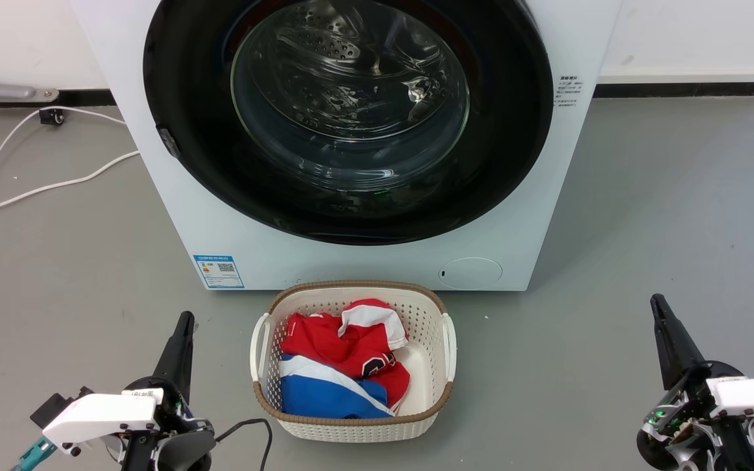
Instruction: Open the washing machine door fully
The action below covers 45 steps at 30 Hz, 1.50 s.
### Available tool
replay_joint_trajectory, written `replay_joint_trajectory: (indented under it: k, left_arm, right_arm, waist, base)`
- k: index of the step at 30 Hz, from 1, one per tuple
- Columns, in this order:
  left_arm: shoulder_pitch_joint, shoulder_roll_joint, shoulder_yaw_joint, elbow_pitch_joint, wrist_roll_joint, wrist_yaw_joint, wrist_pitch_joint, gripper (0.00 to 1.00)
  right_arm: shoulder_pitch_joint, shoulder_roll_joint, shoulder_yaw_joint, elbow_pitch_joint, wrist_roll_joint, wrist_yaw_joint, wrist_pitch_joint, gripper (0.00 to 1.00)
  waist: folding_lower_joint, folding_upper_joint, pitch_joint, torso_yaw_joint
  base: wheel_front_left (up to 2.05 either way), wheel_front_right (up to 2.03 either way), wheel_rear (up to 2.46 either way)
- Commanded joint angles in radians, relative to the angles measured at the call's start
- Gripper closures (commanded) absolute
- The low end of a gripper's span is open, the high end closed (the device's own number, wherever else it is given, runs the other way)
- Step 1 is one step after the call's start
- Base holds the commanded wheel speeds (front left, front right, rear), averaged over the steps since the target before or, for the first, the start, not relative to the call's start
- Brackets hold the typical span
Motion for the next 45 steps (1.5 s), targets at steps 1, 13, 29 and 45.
replay_joint_trajectory:
  k: [1, 13, 29, 45]
  left_arm:
    - [-0.009, -0.002, 0.003, 0.001, 0.005, -0.003, 0.003, 1.00]
    - [-0.009, -0.002, 0.003, 0.001, 0.005, -0.003, 0.003, 1.00]
    - [-0.009, -0.002, 0.003, 0.001, 0.005, -0.003, 0.004, 1.00]
    - [0.009, -0.002, -0.026, 0.007, 0.001, 0.000, -0.018, 0.00]
  right_arm:
    - [-0.011, 0.004, -0.002, 0.001, -0.009, 0.003, 0.003, 1.00]
    - [-0.011, 0.005, -0.003, 0.001, -0.009, 0.003, 0.003, 1.00]
    - [-0.011, 0.006, -0.004, 0.001, -0.011, 0.003, 0.004, 1.00]
    - [0.019, 0.003, 0.009, 0.000, -0.012, 0.000, -0.014, 0.00]
  waist:
    - [0.0000, 0.0000, 0.000, 0.000]
    - [0.0000, 0.0000, 0.000, 0.000]
    - [0.0000, 0.0000, 0.000, 0.000]
    - [0.0001, 0.0000, 0.001, 0.000]
  base:
    - [0.00, 0.00, 0.00]
    - [0.00, 0.00, 0.00]
    - [0.00, 0.00, 0.00]
    - [0.00, 0.00, 0.00]
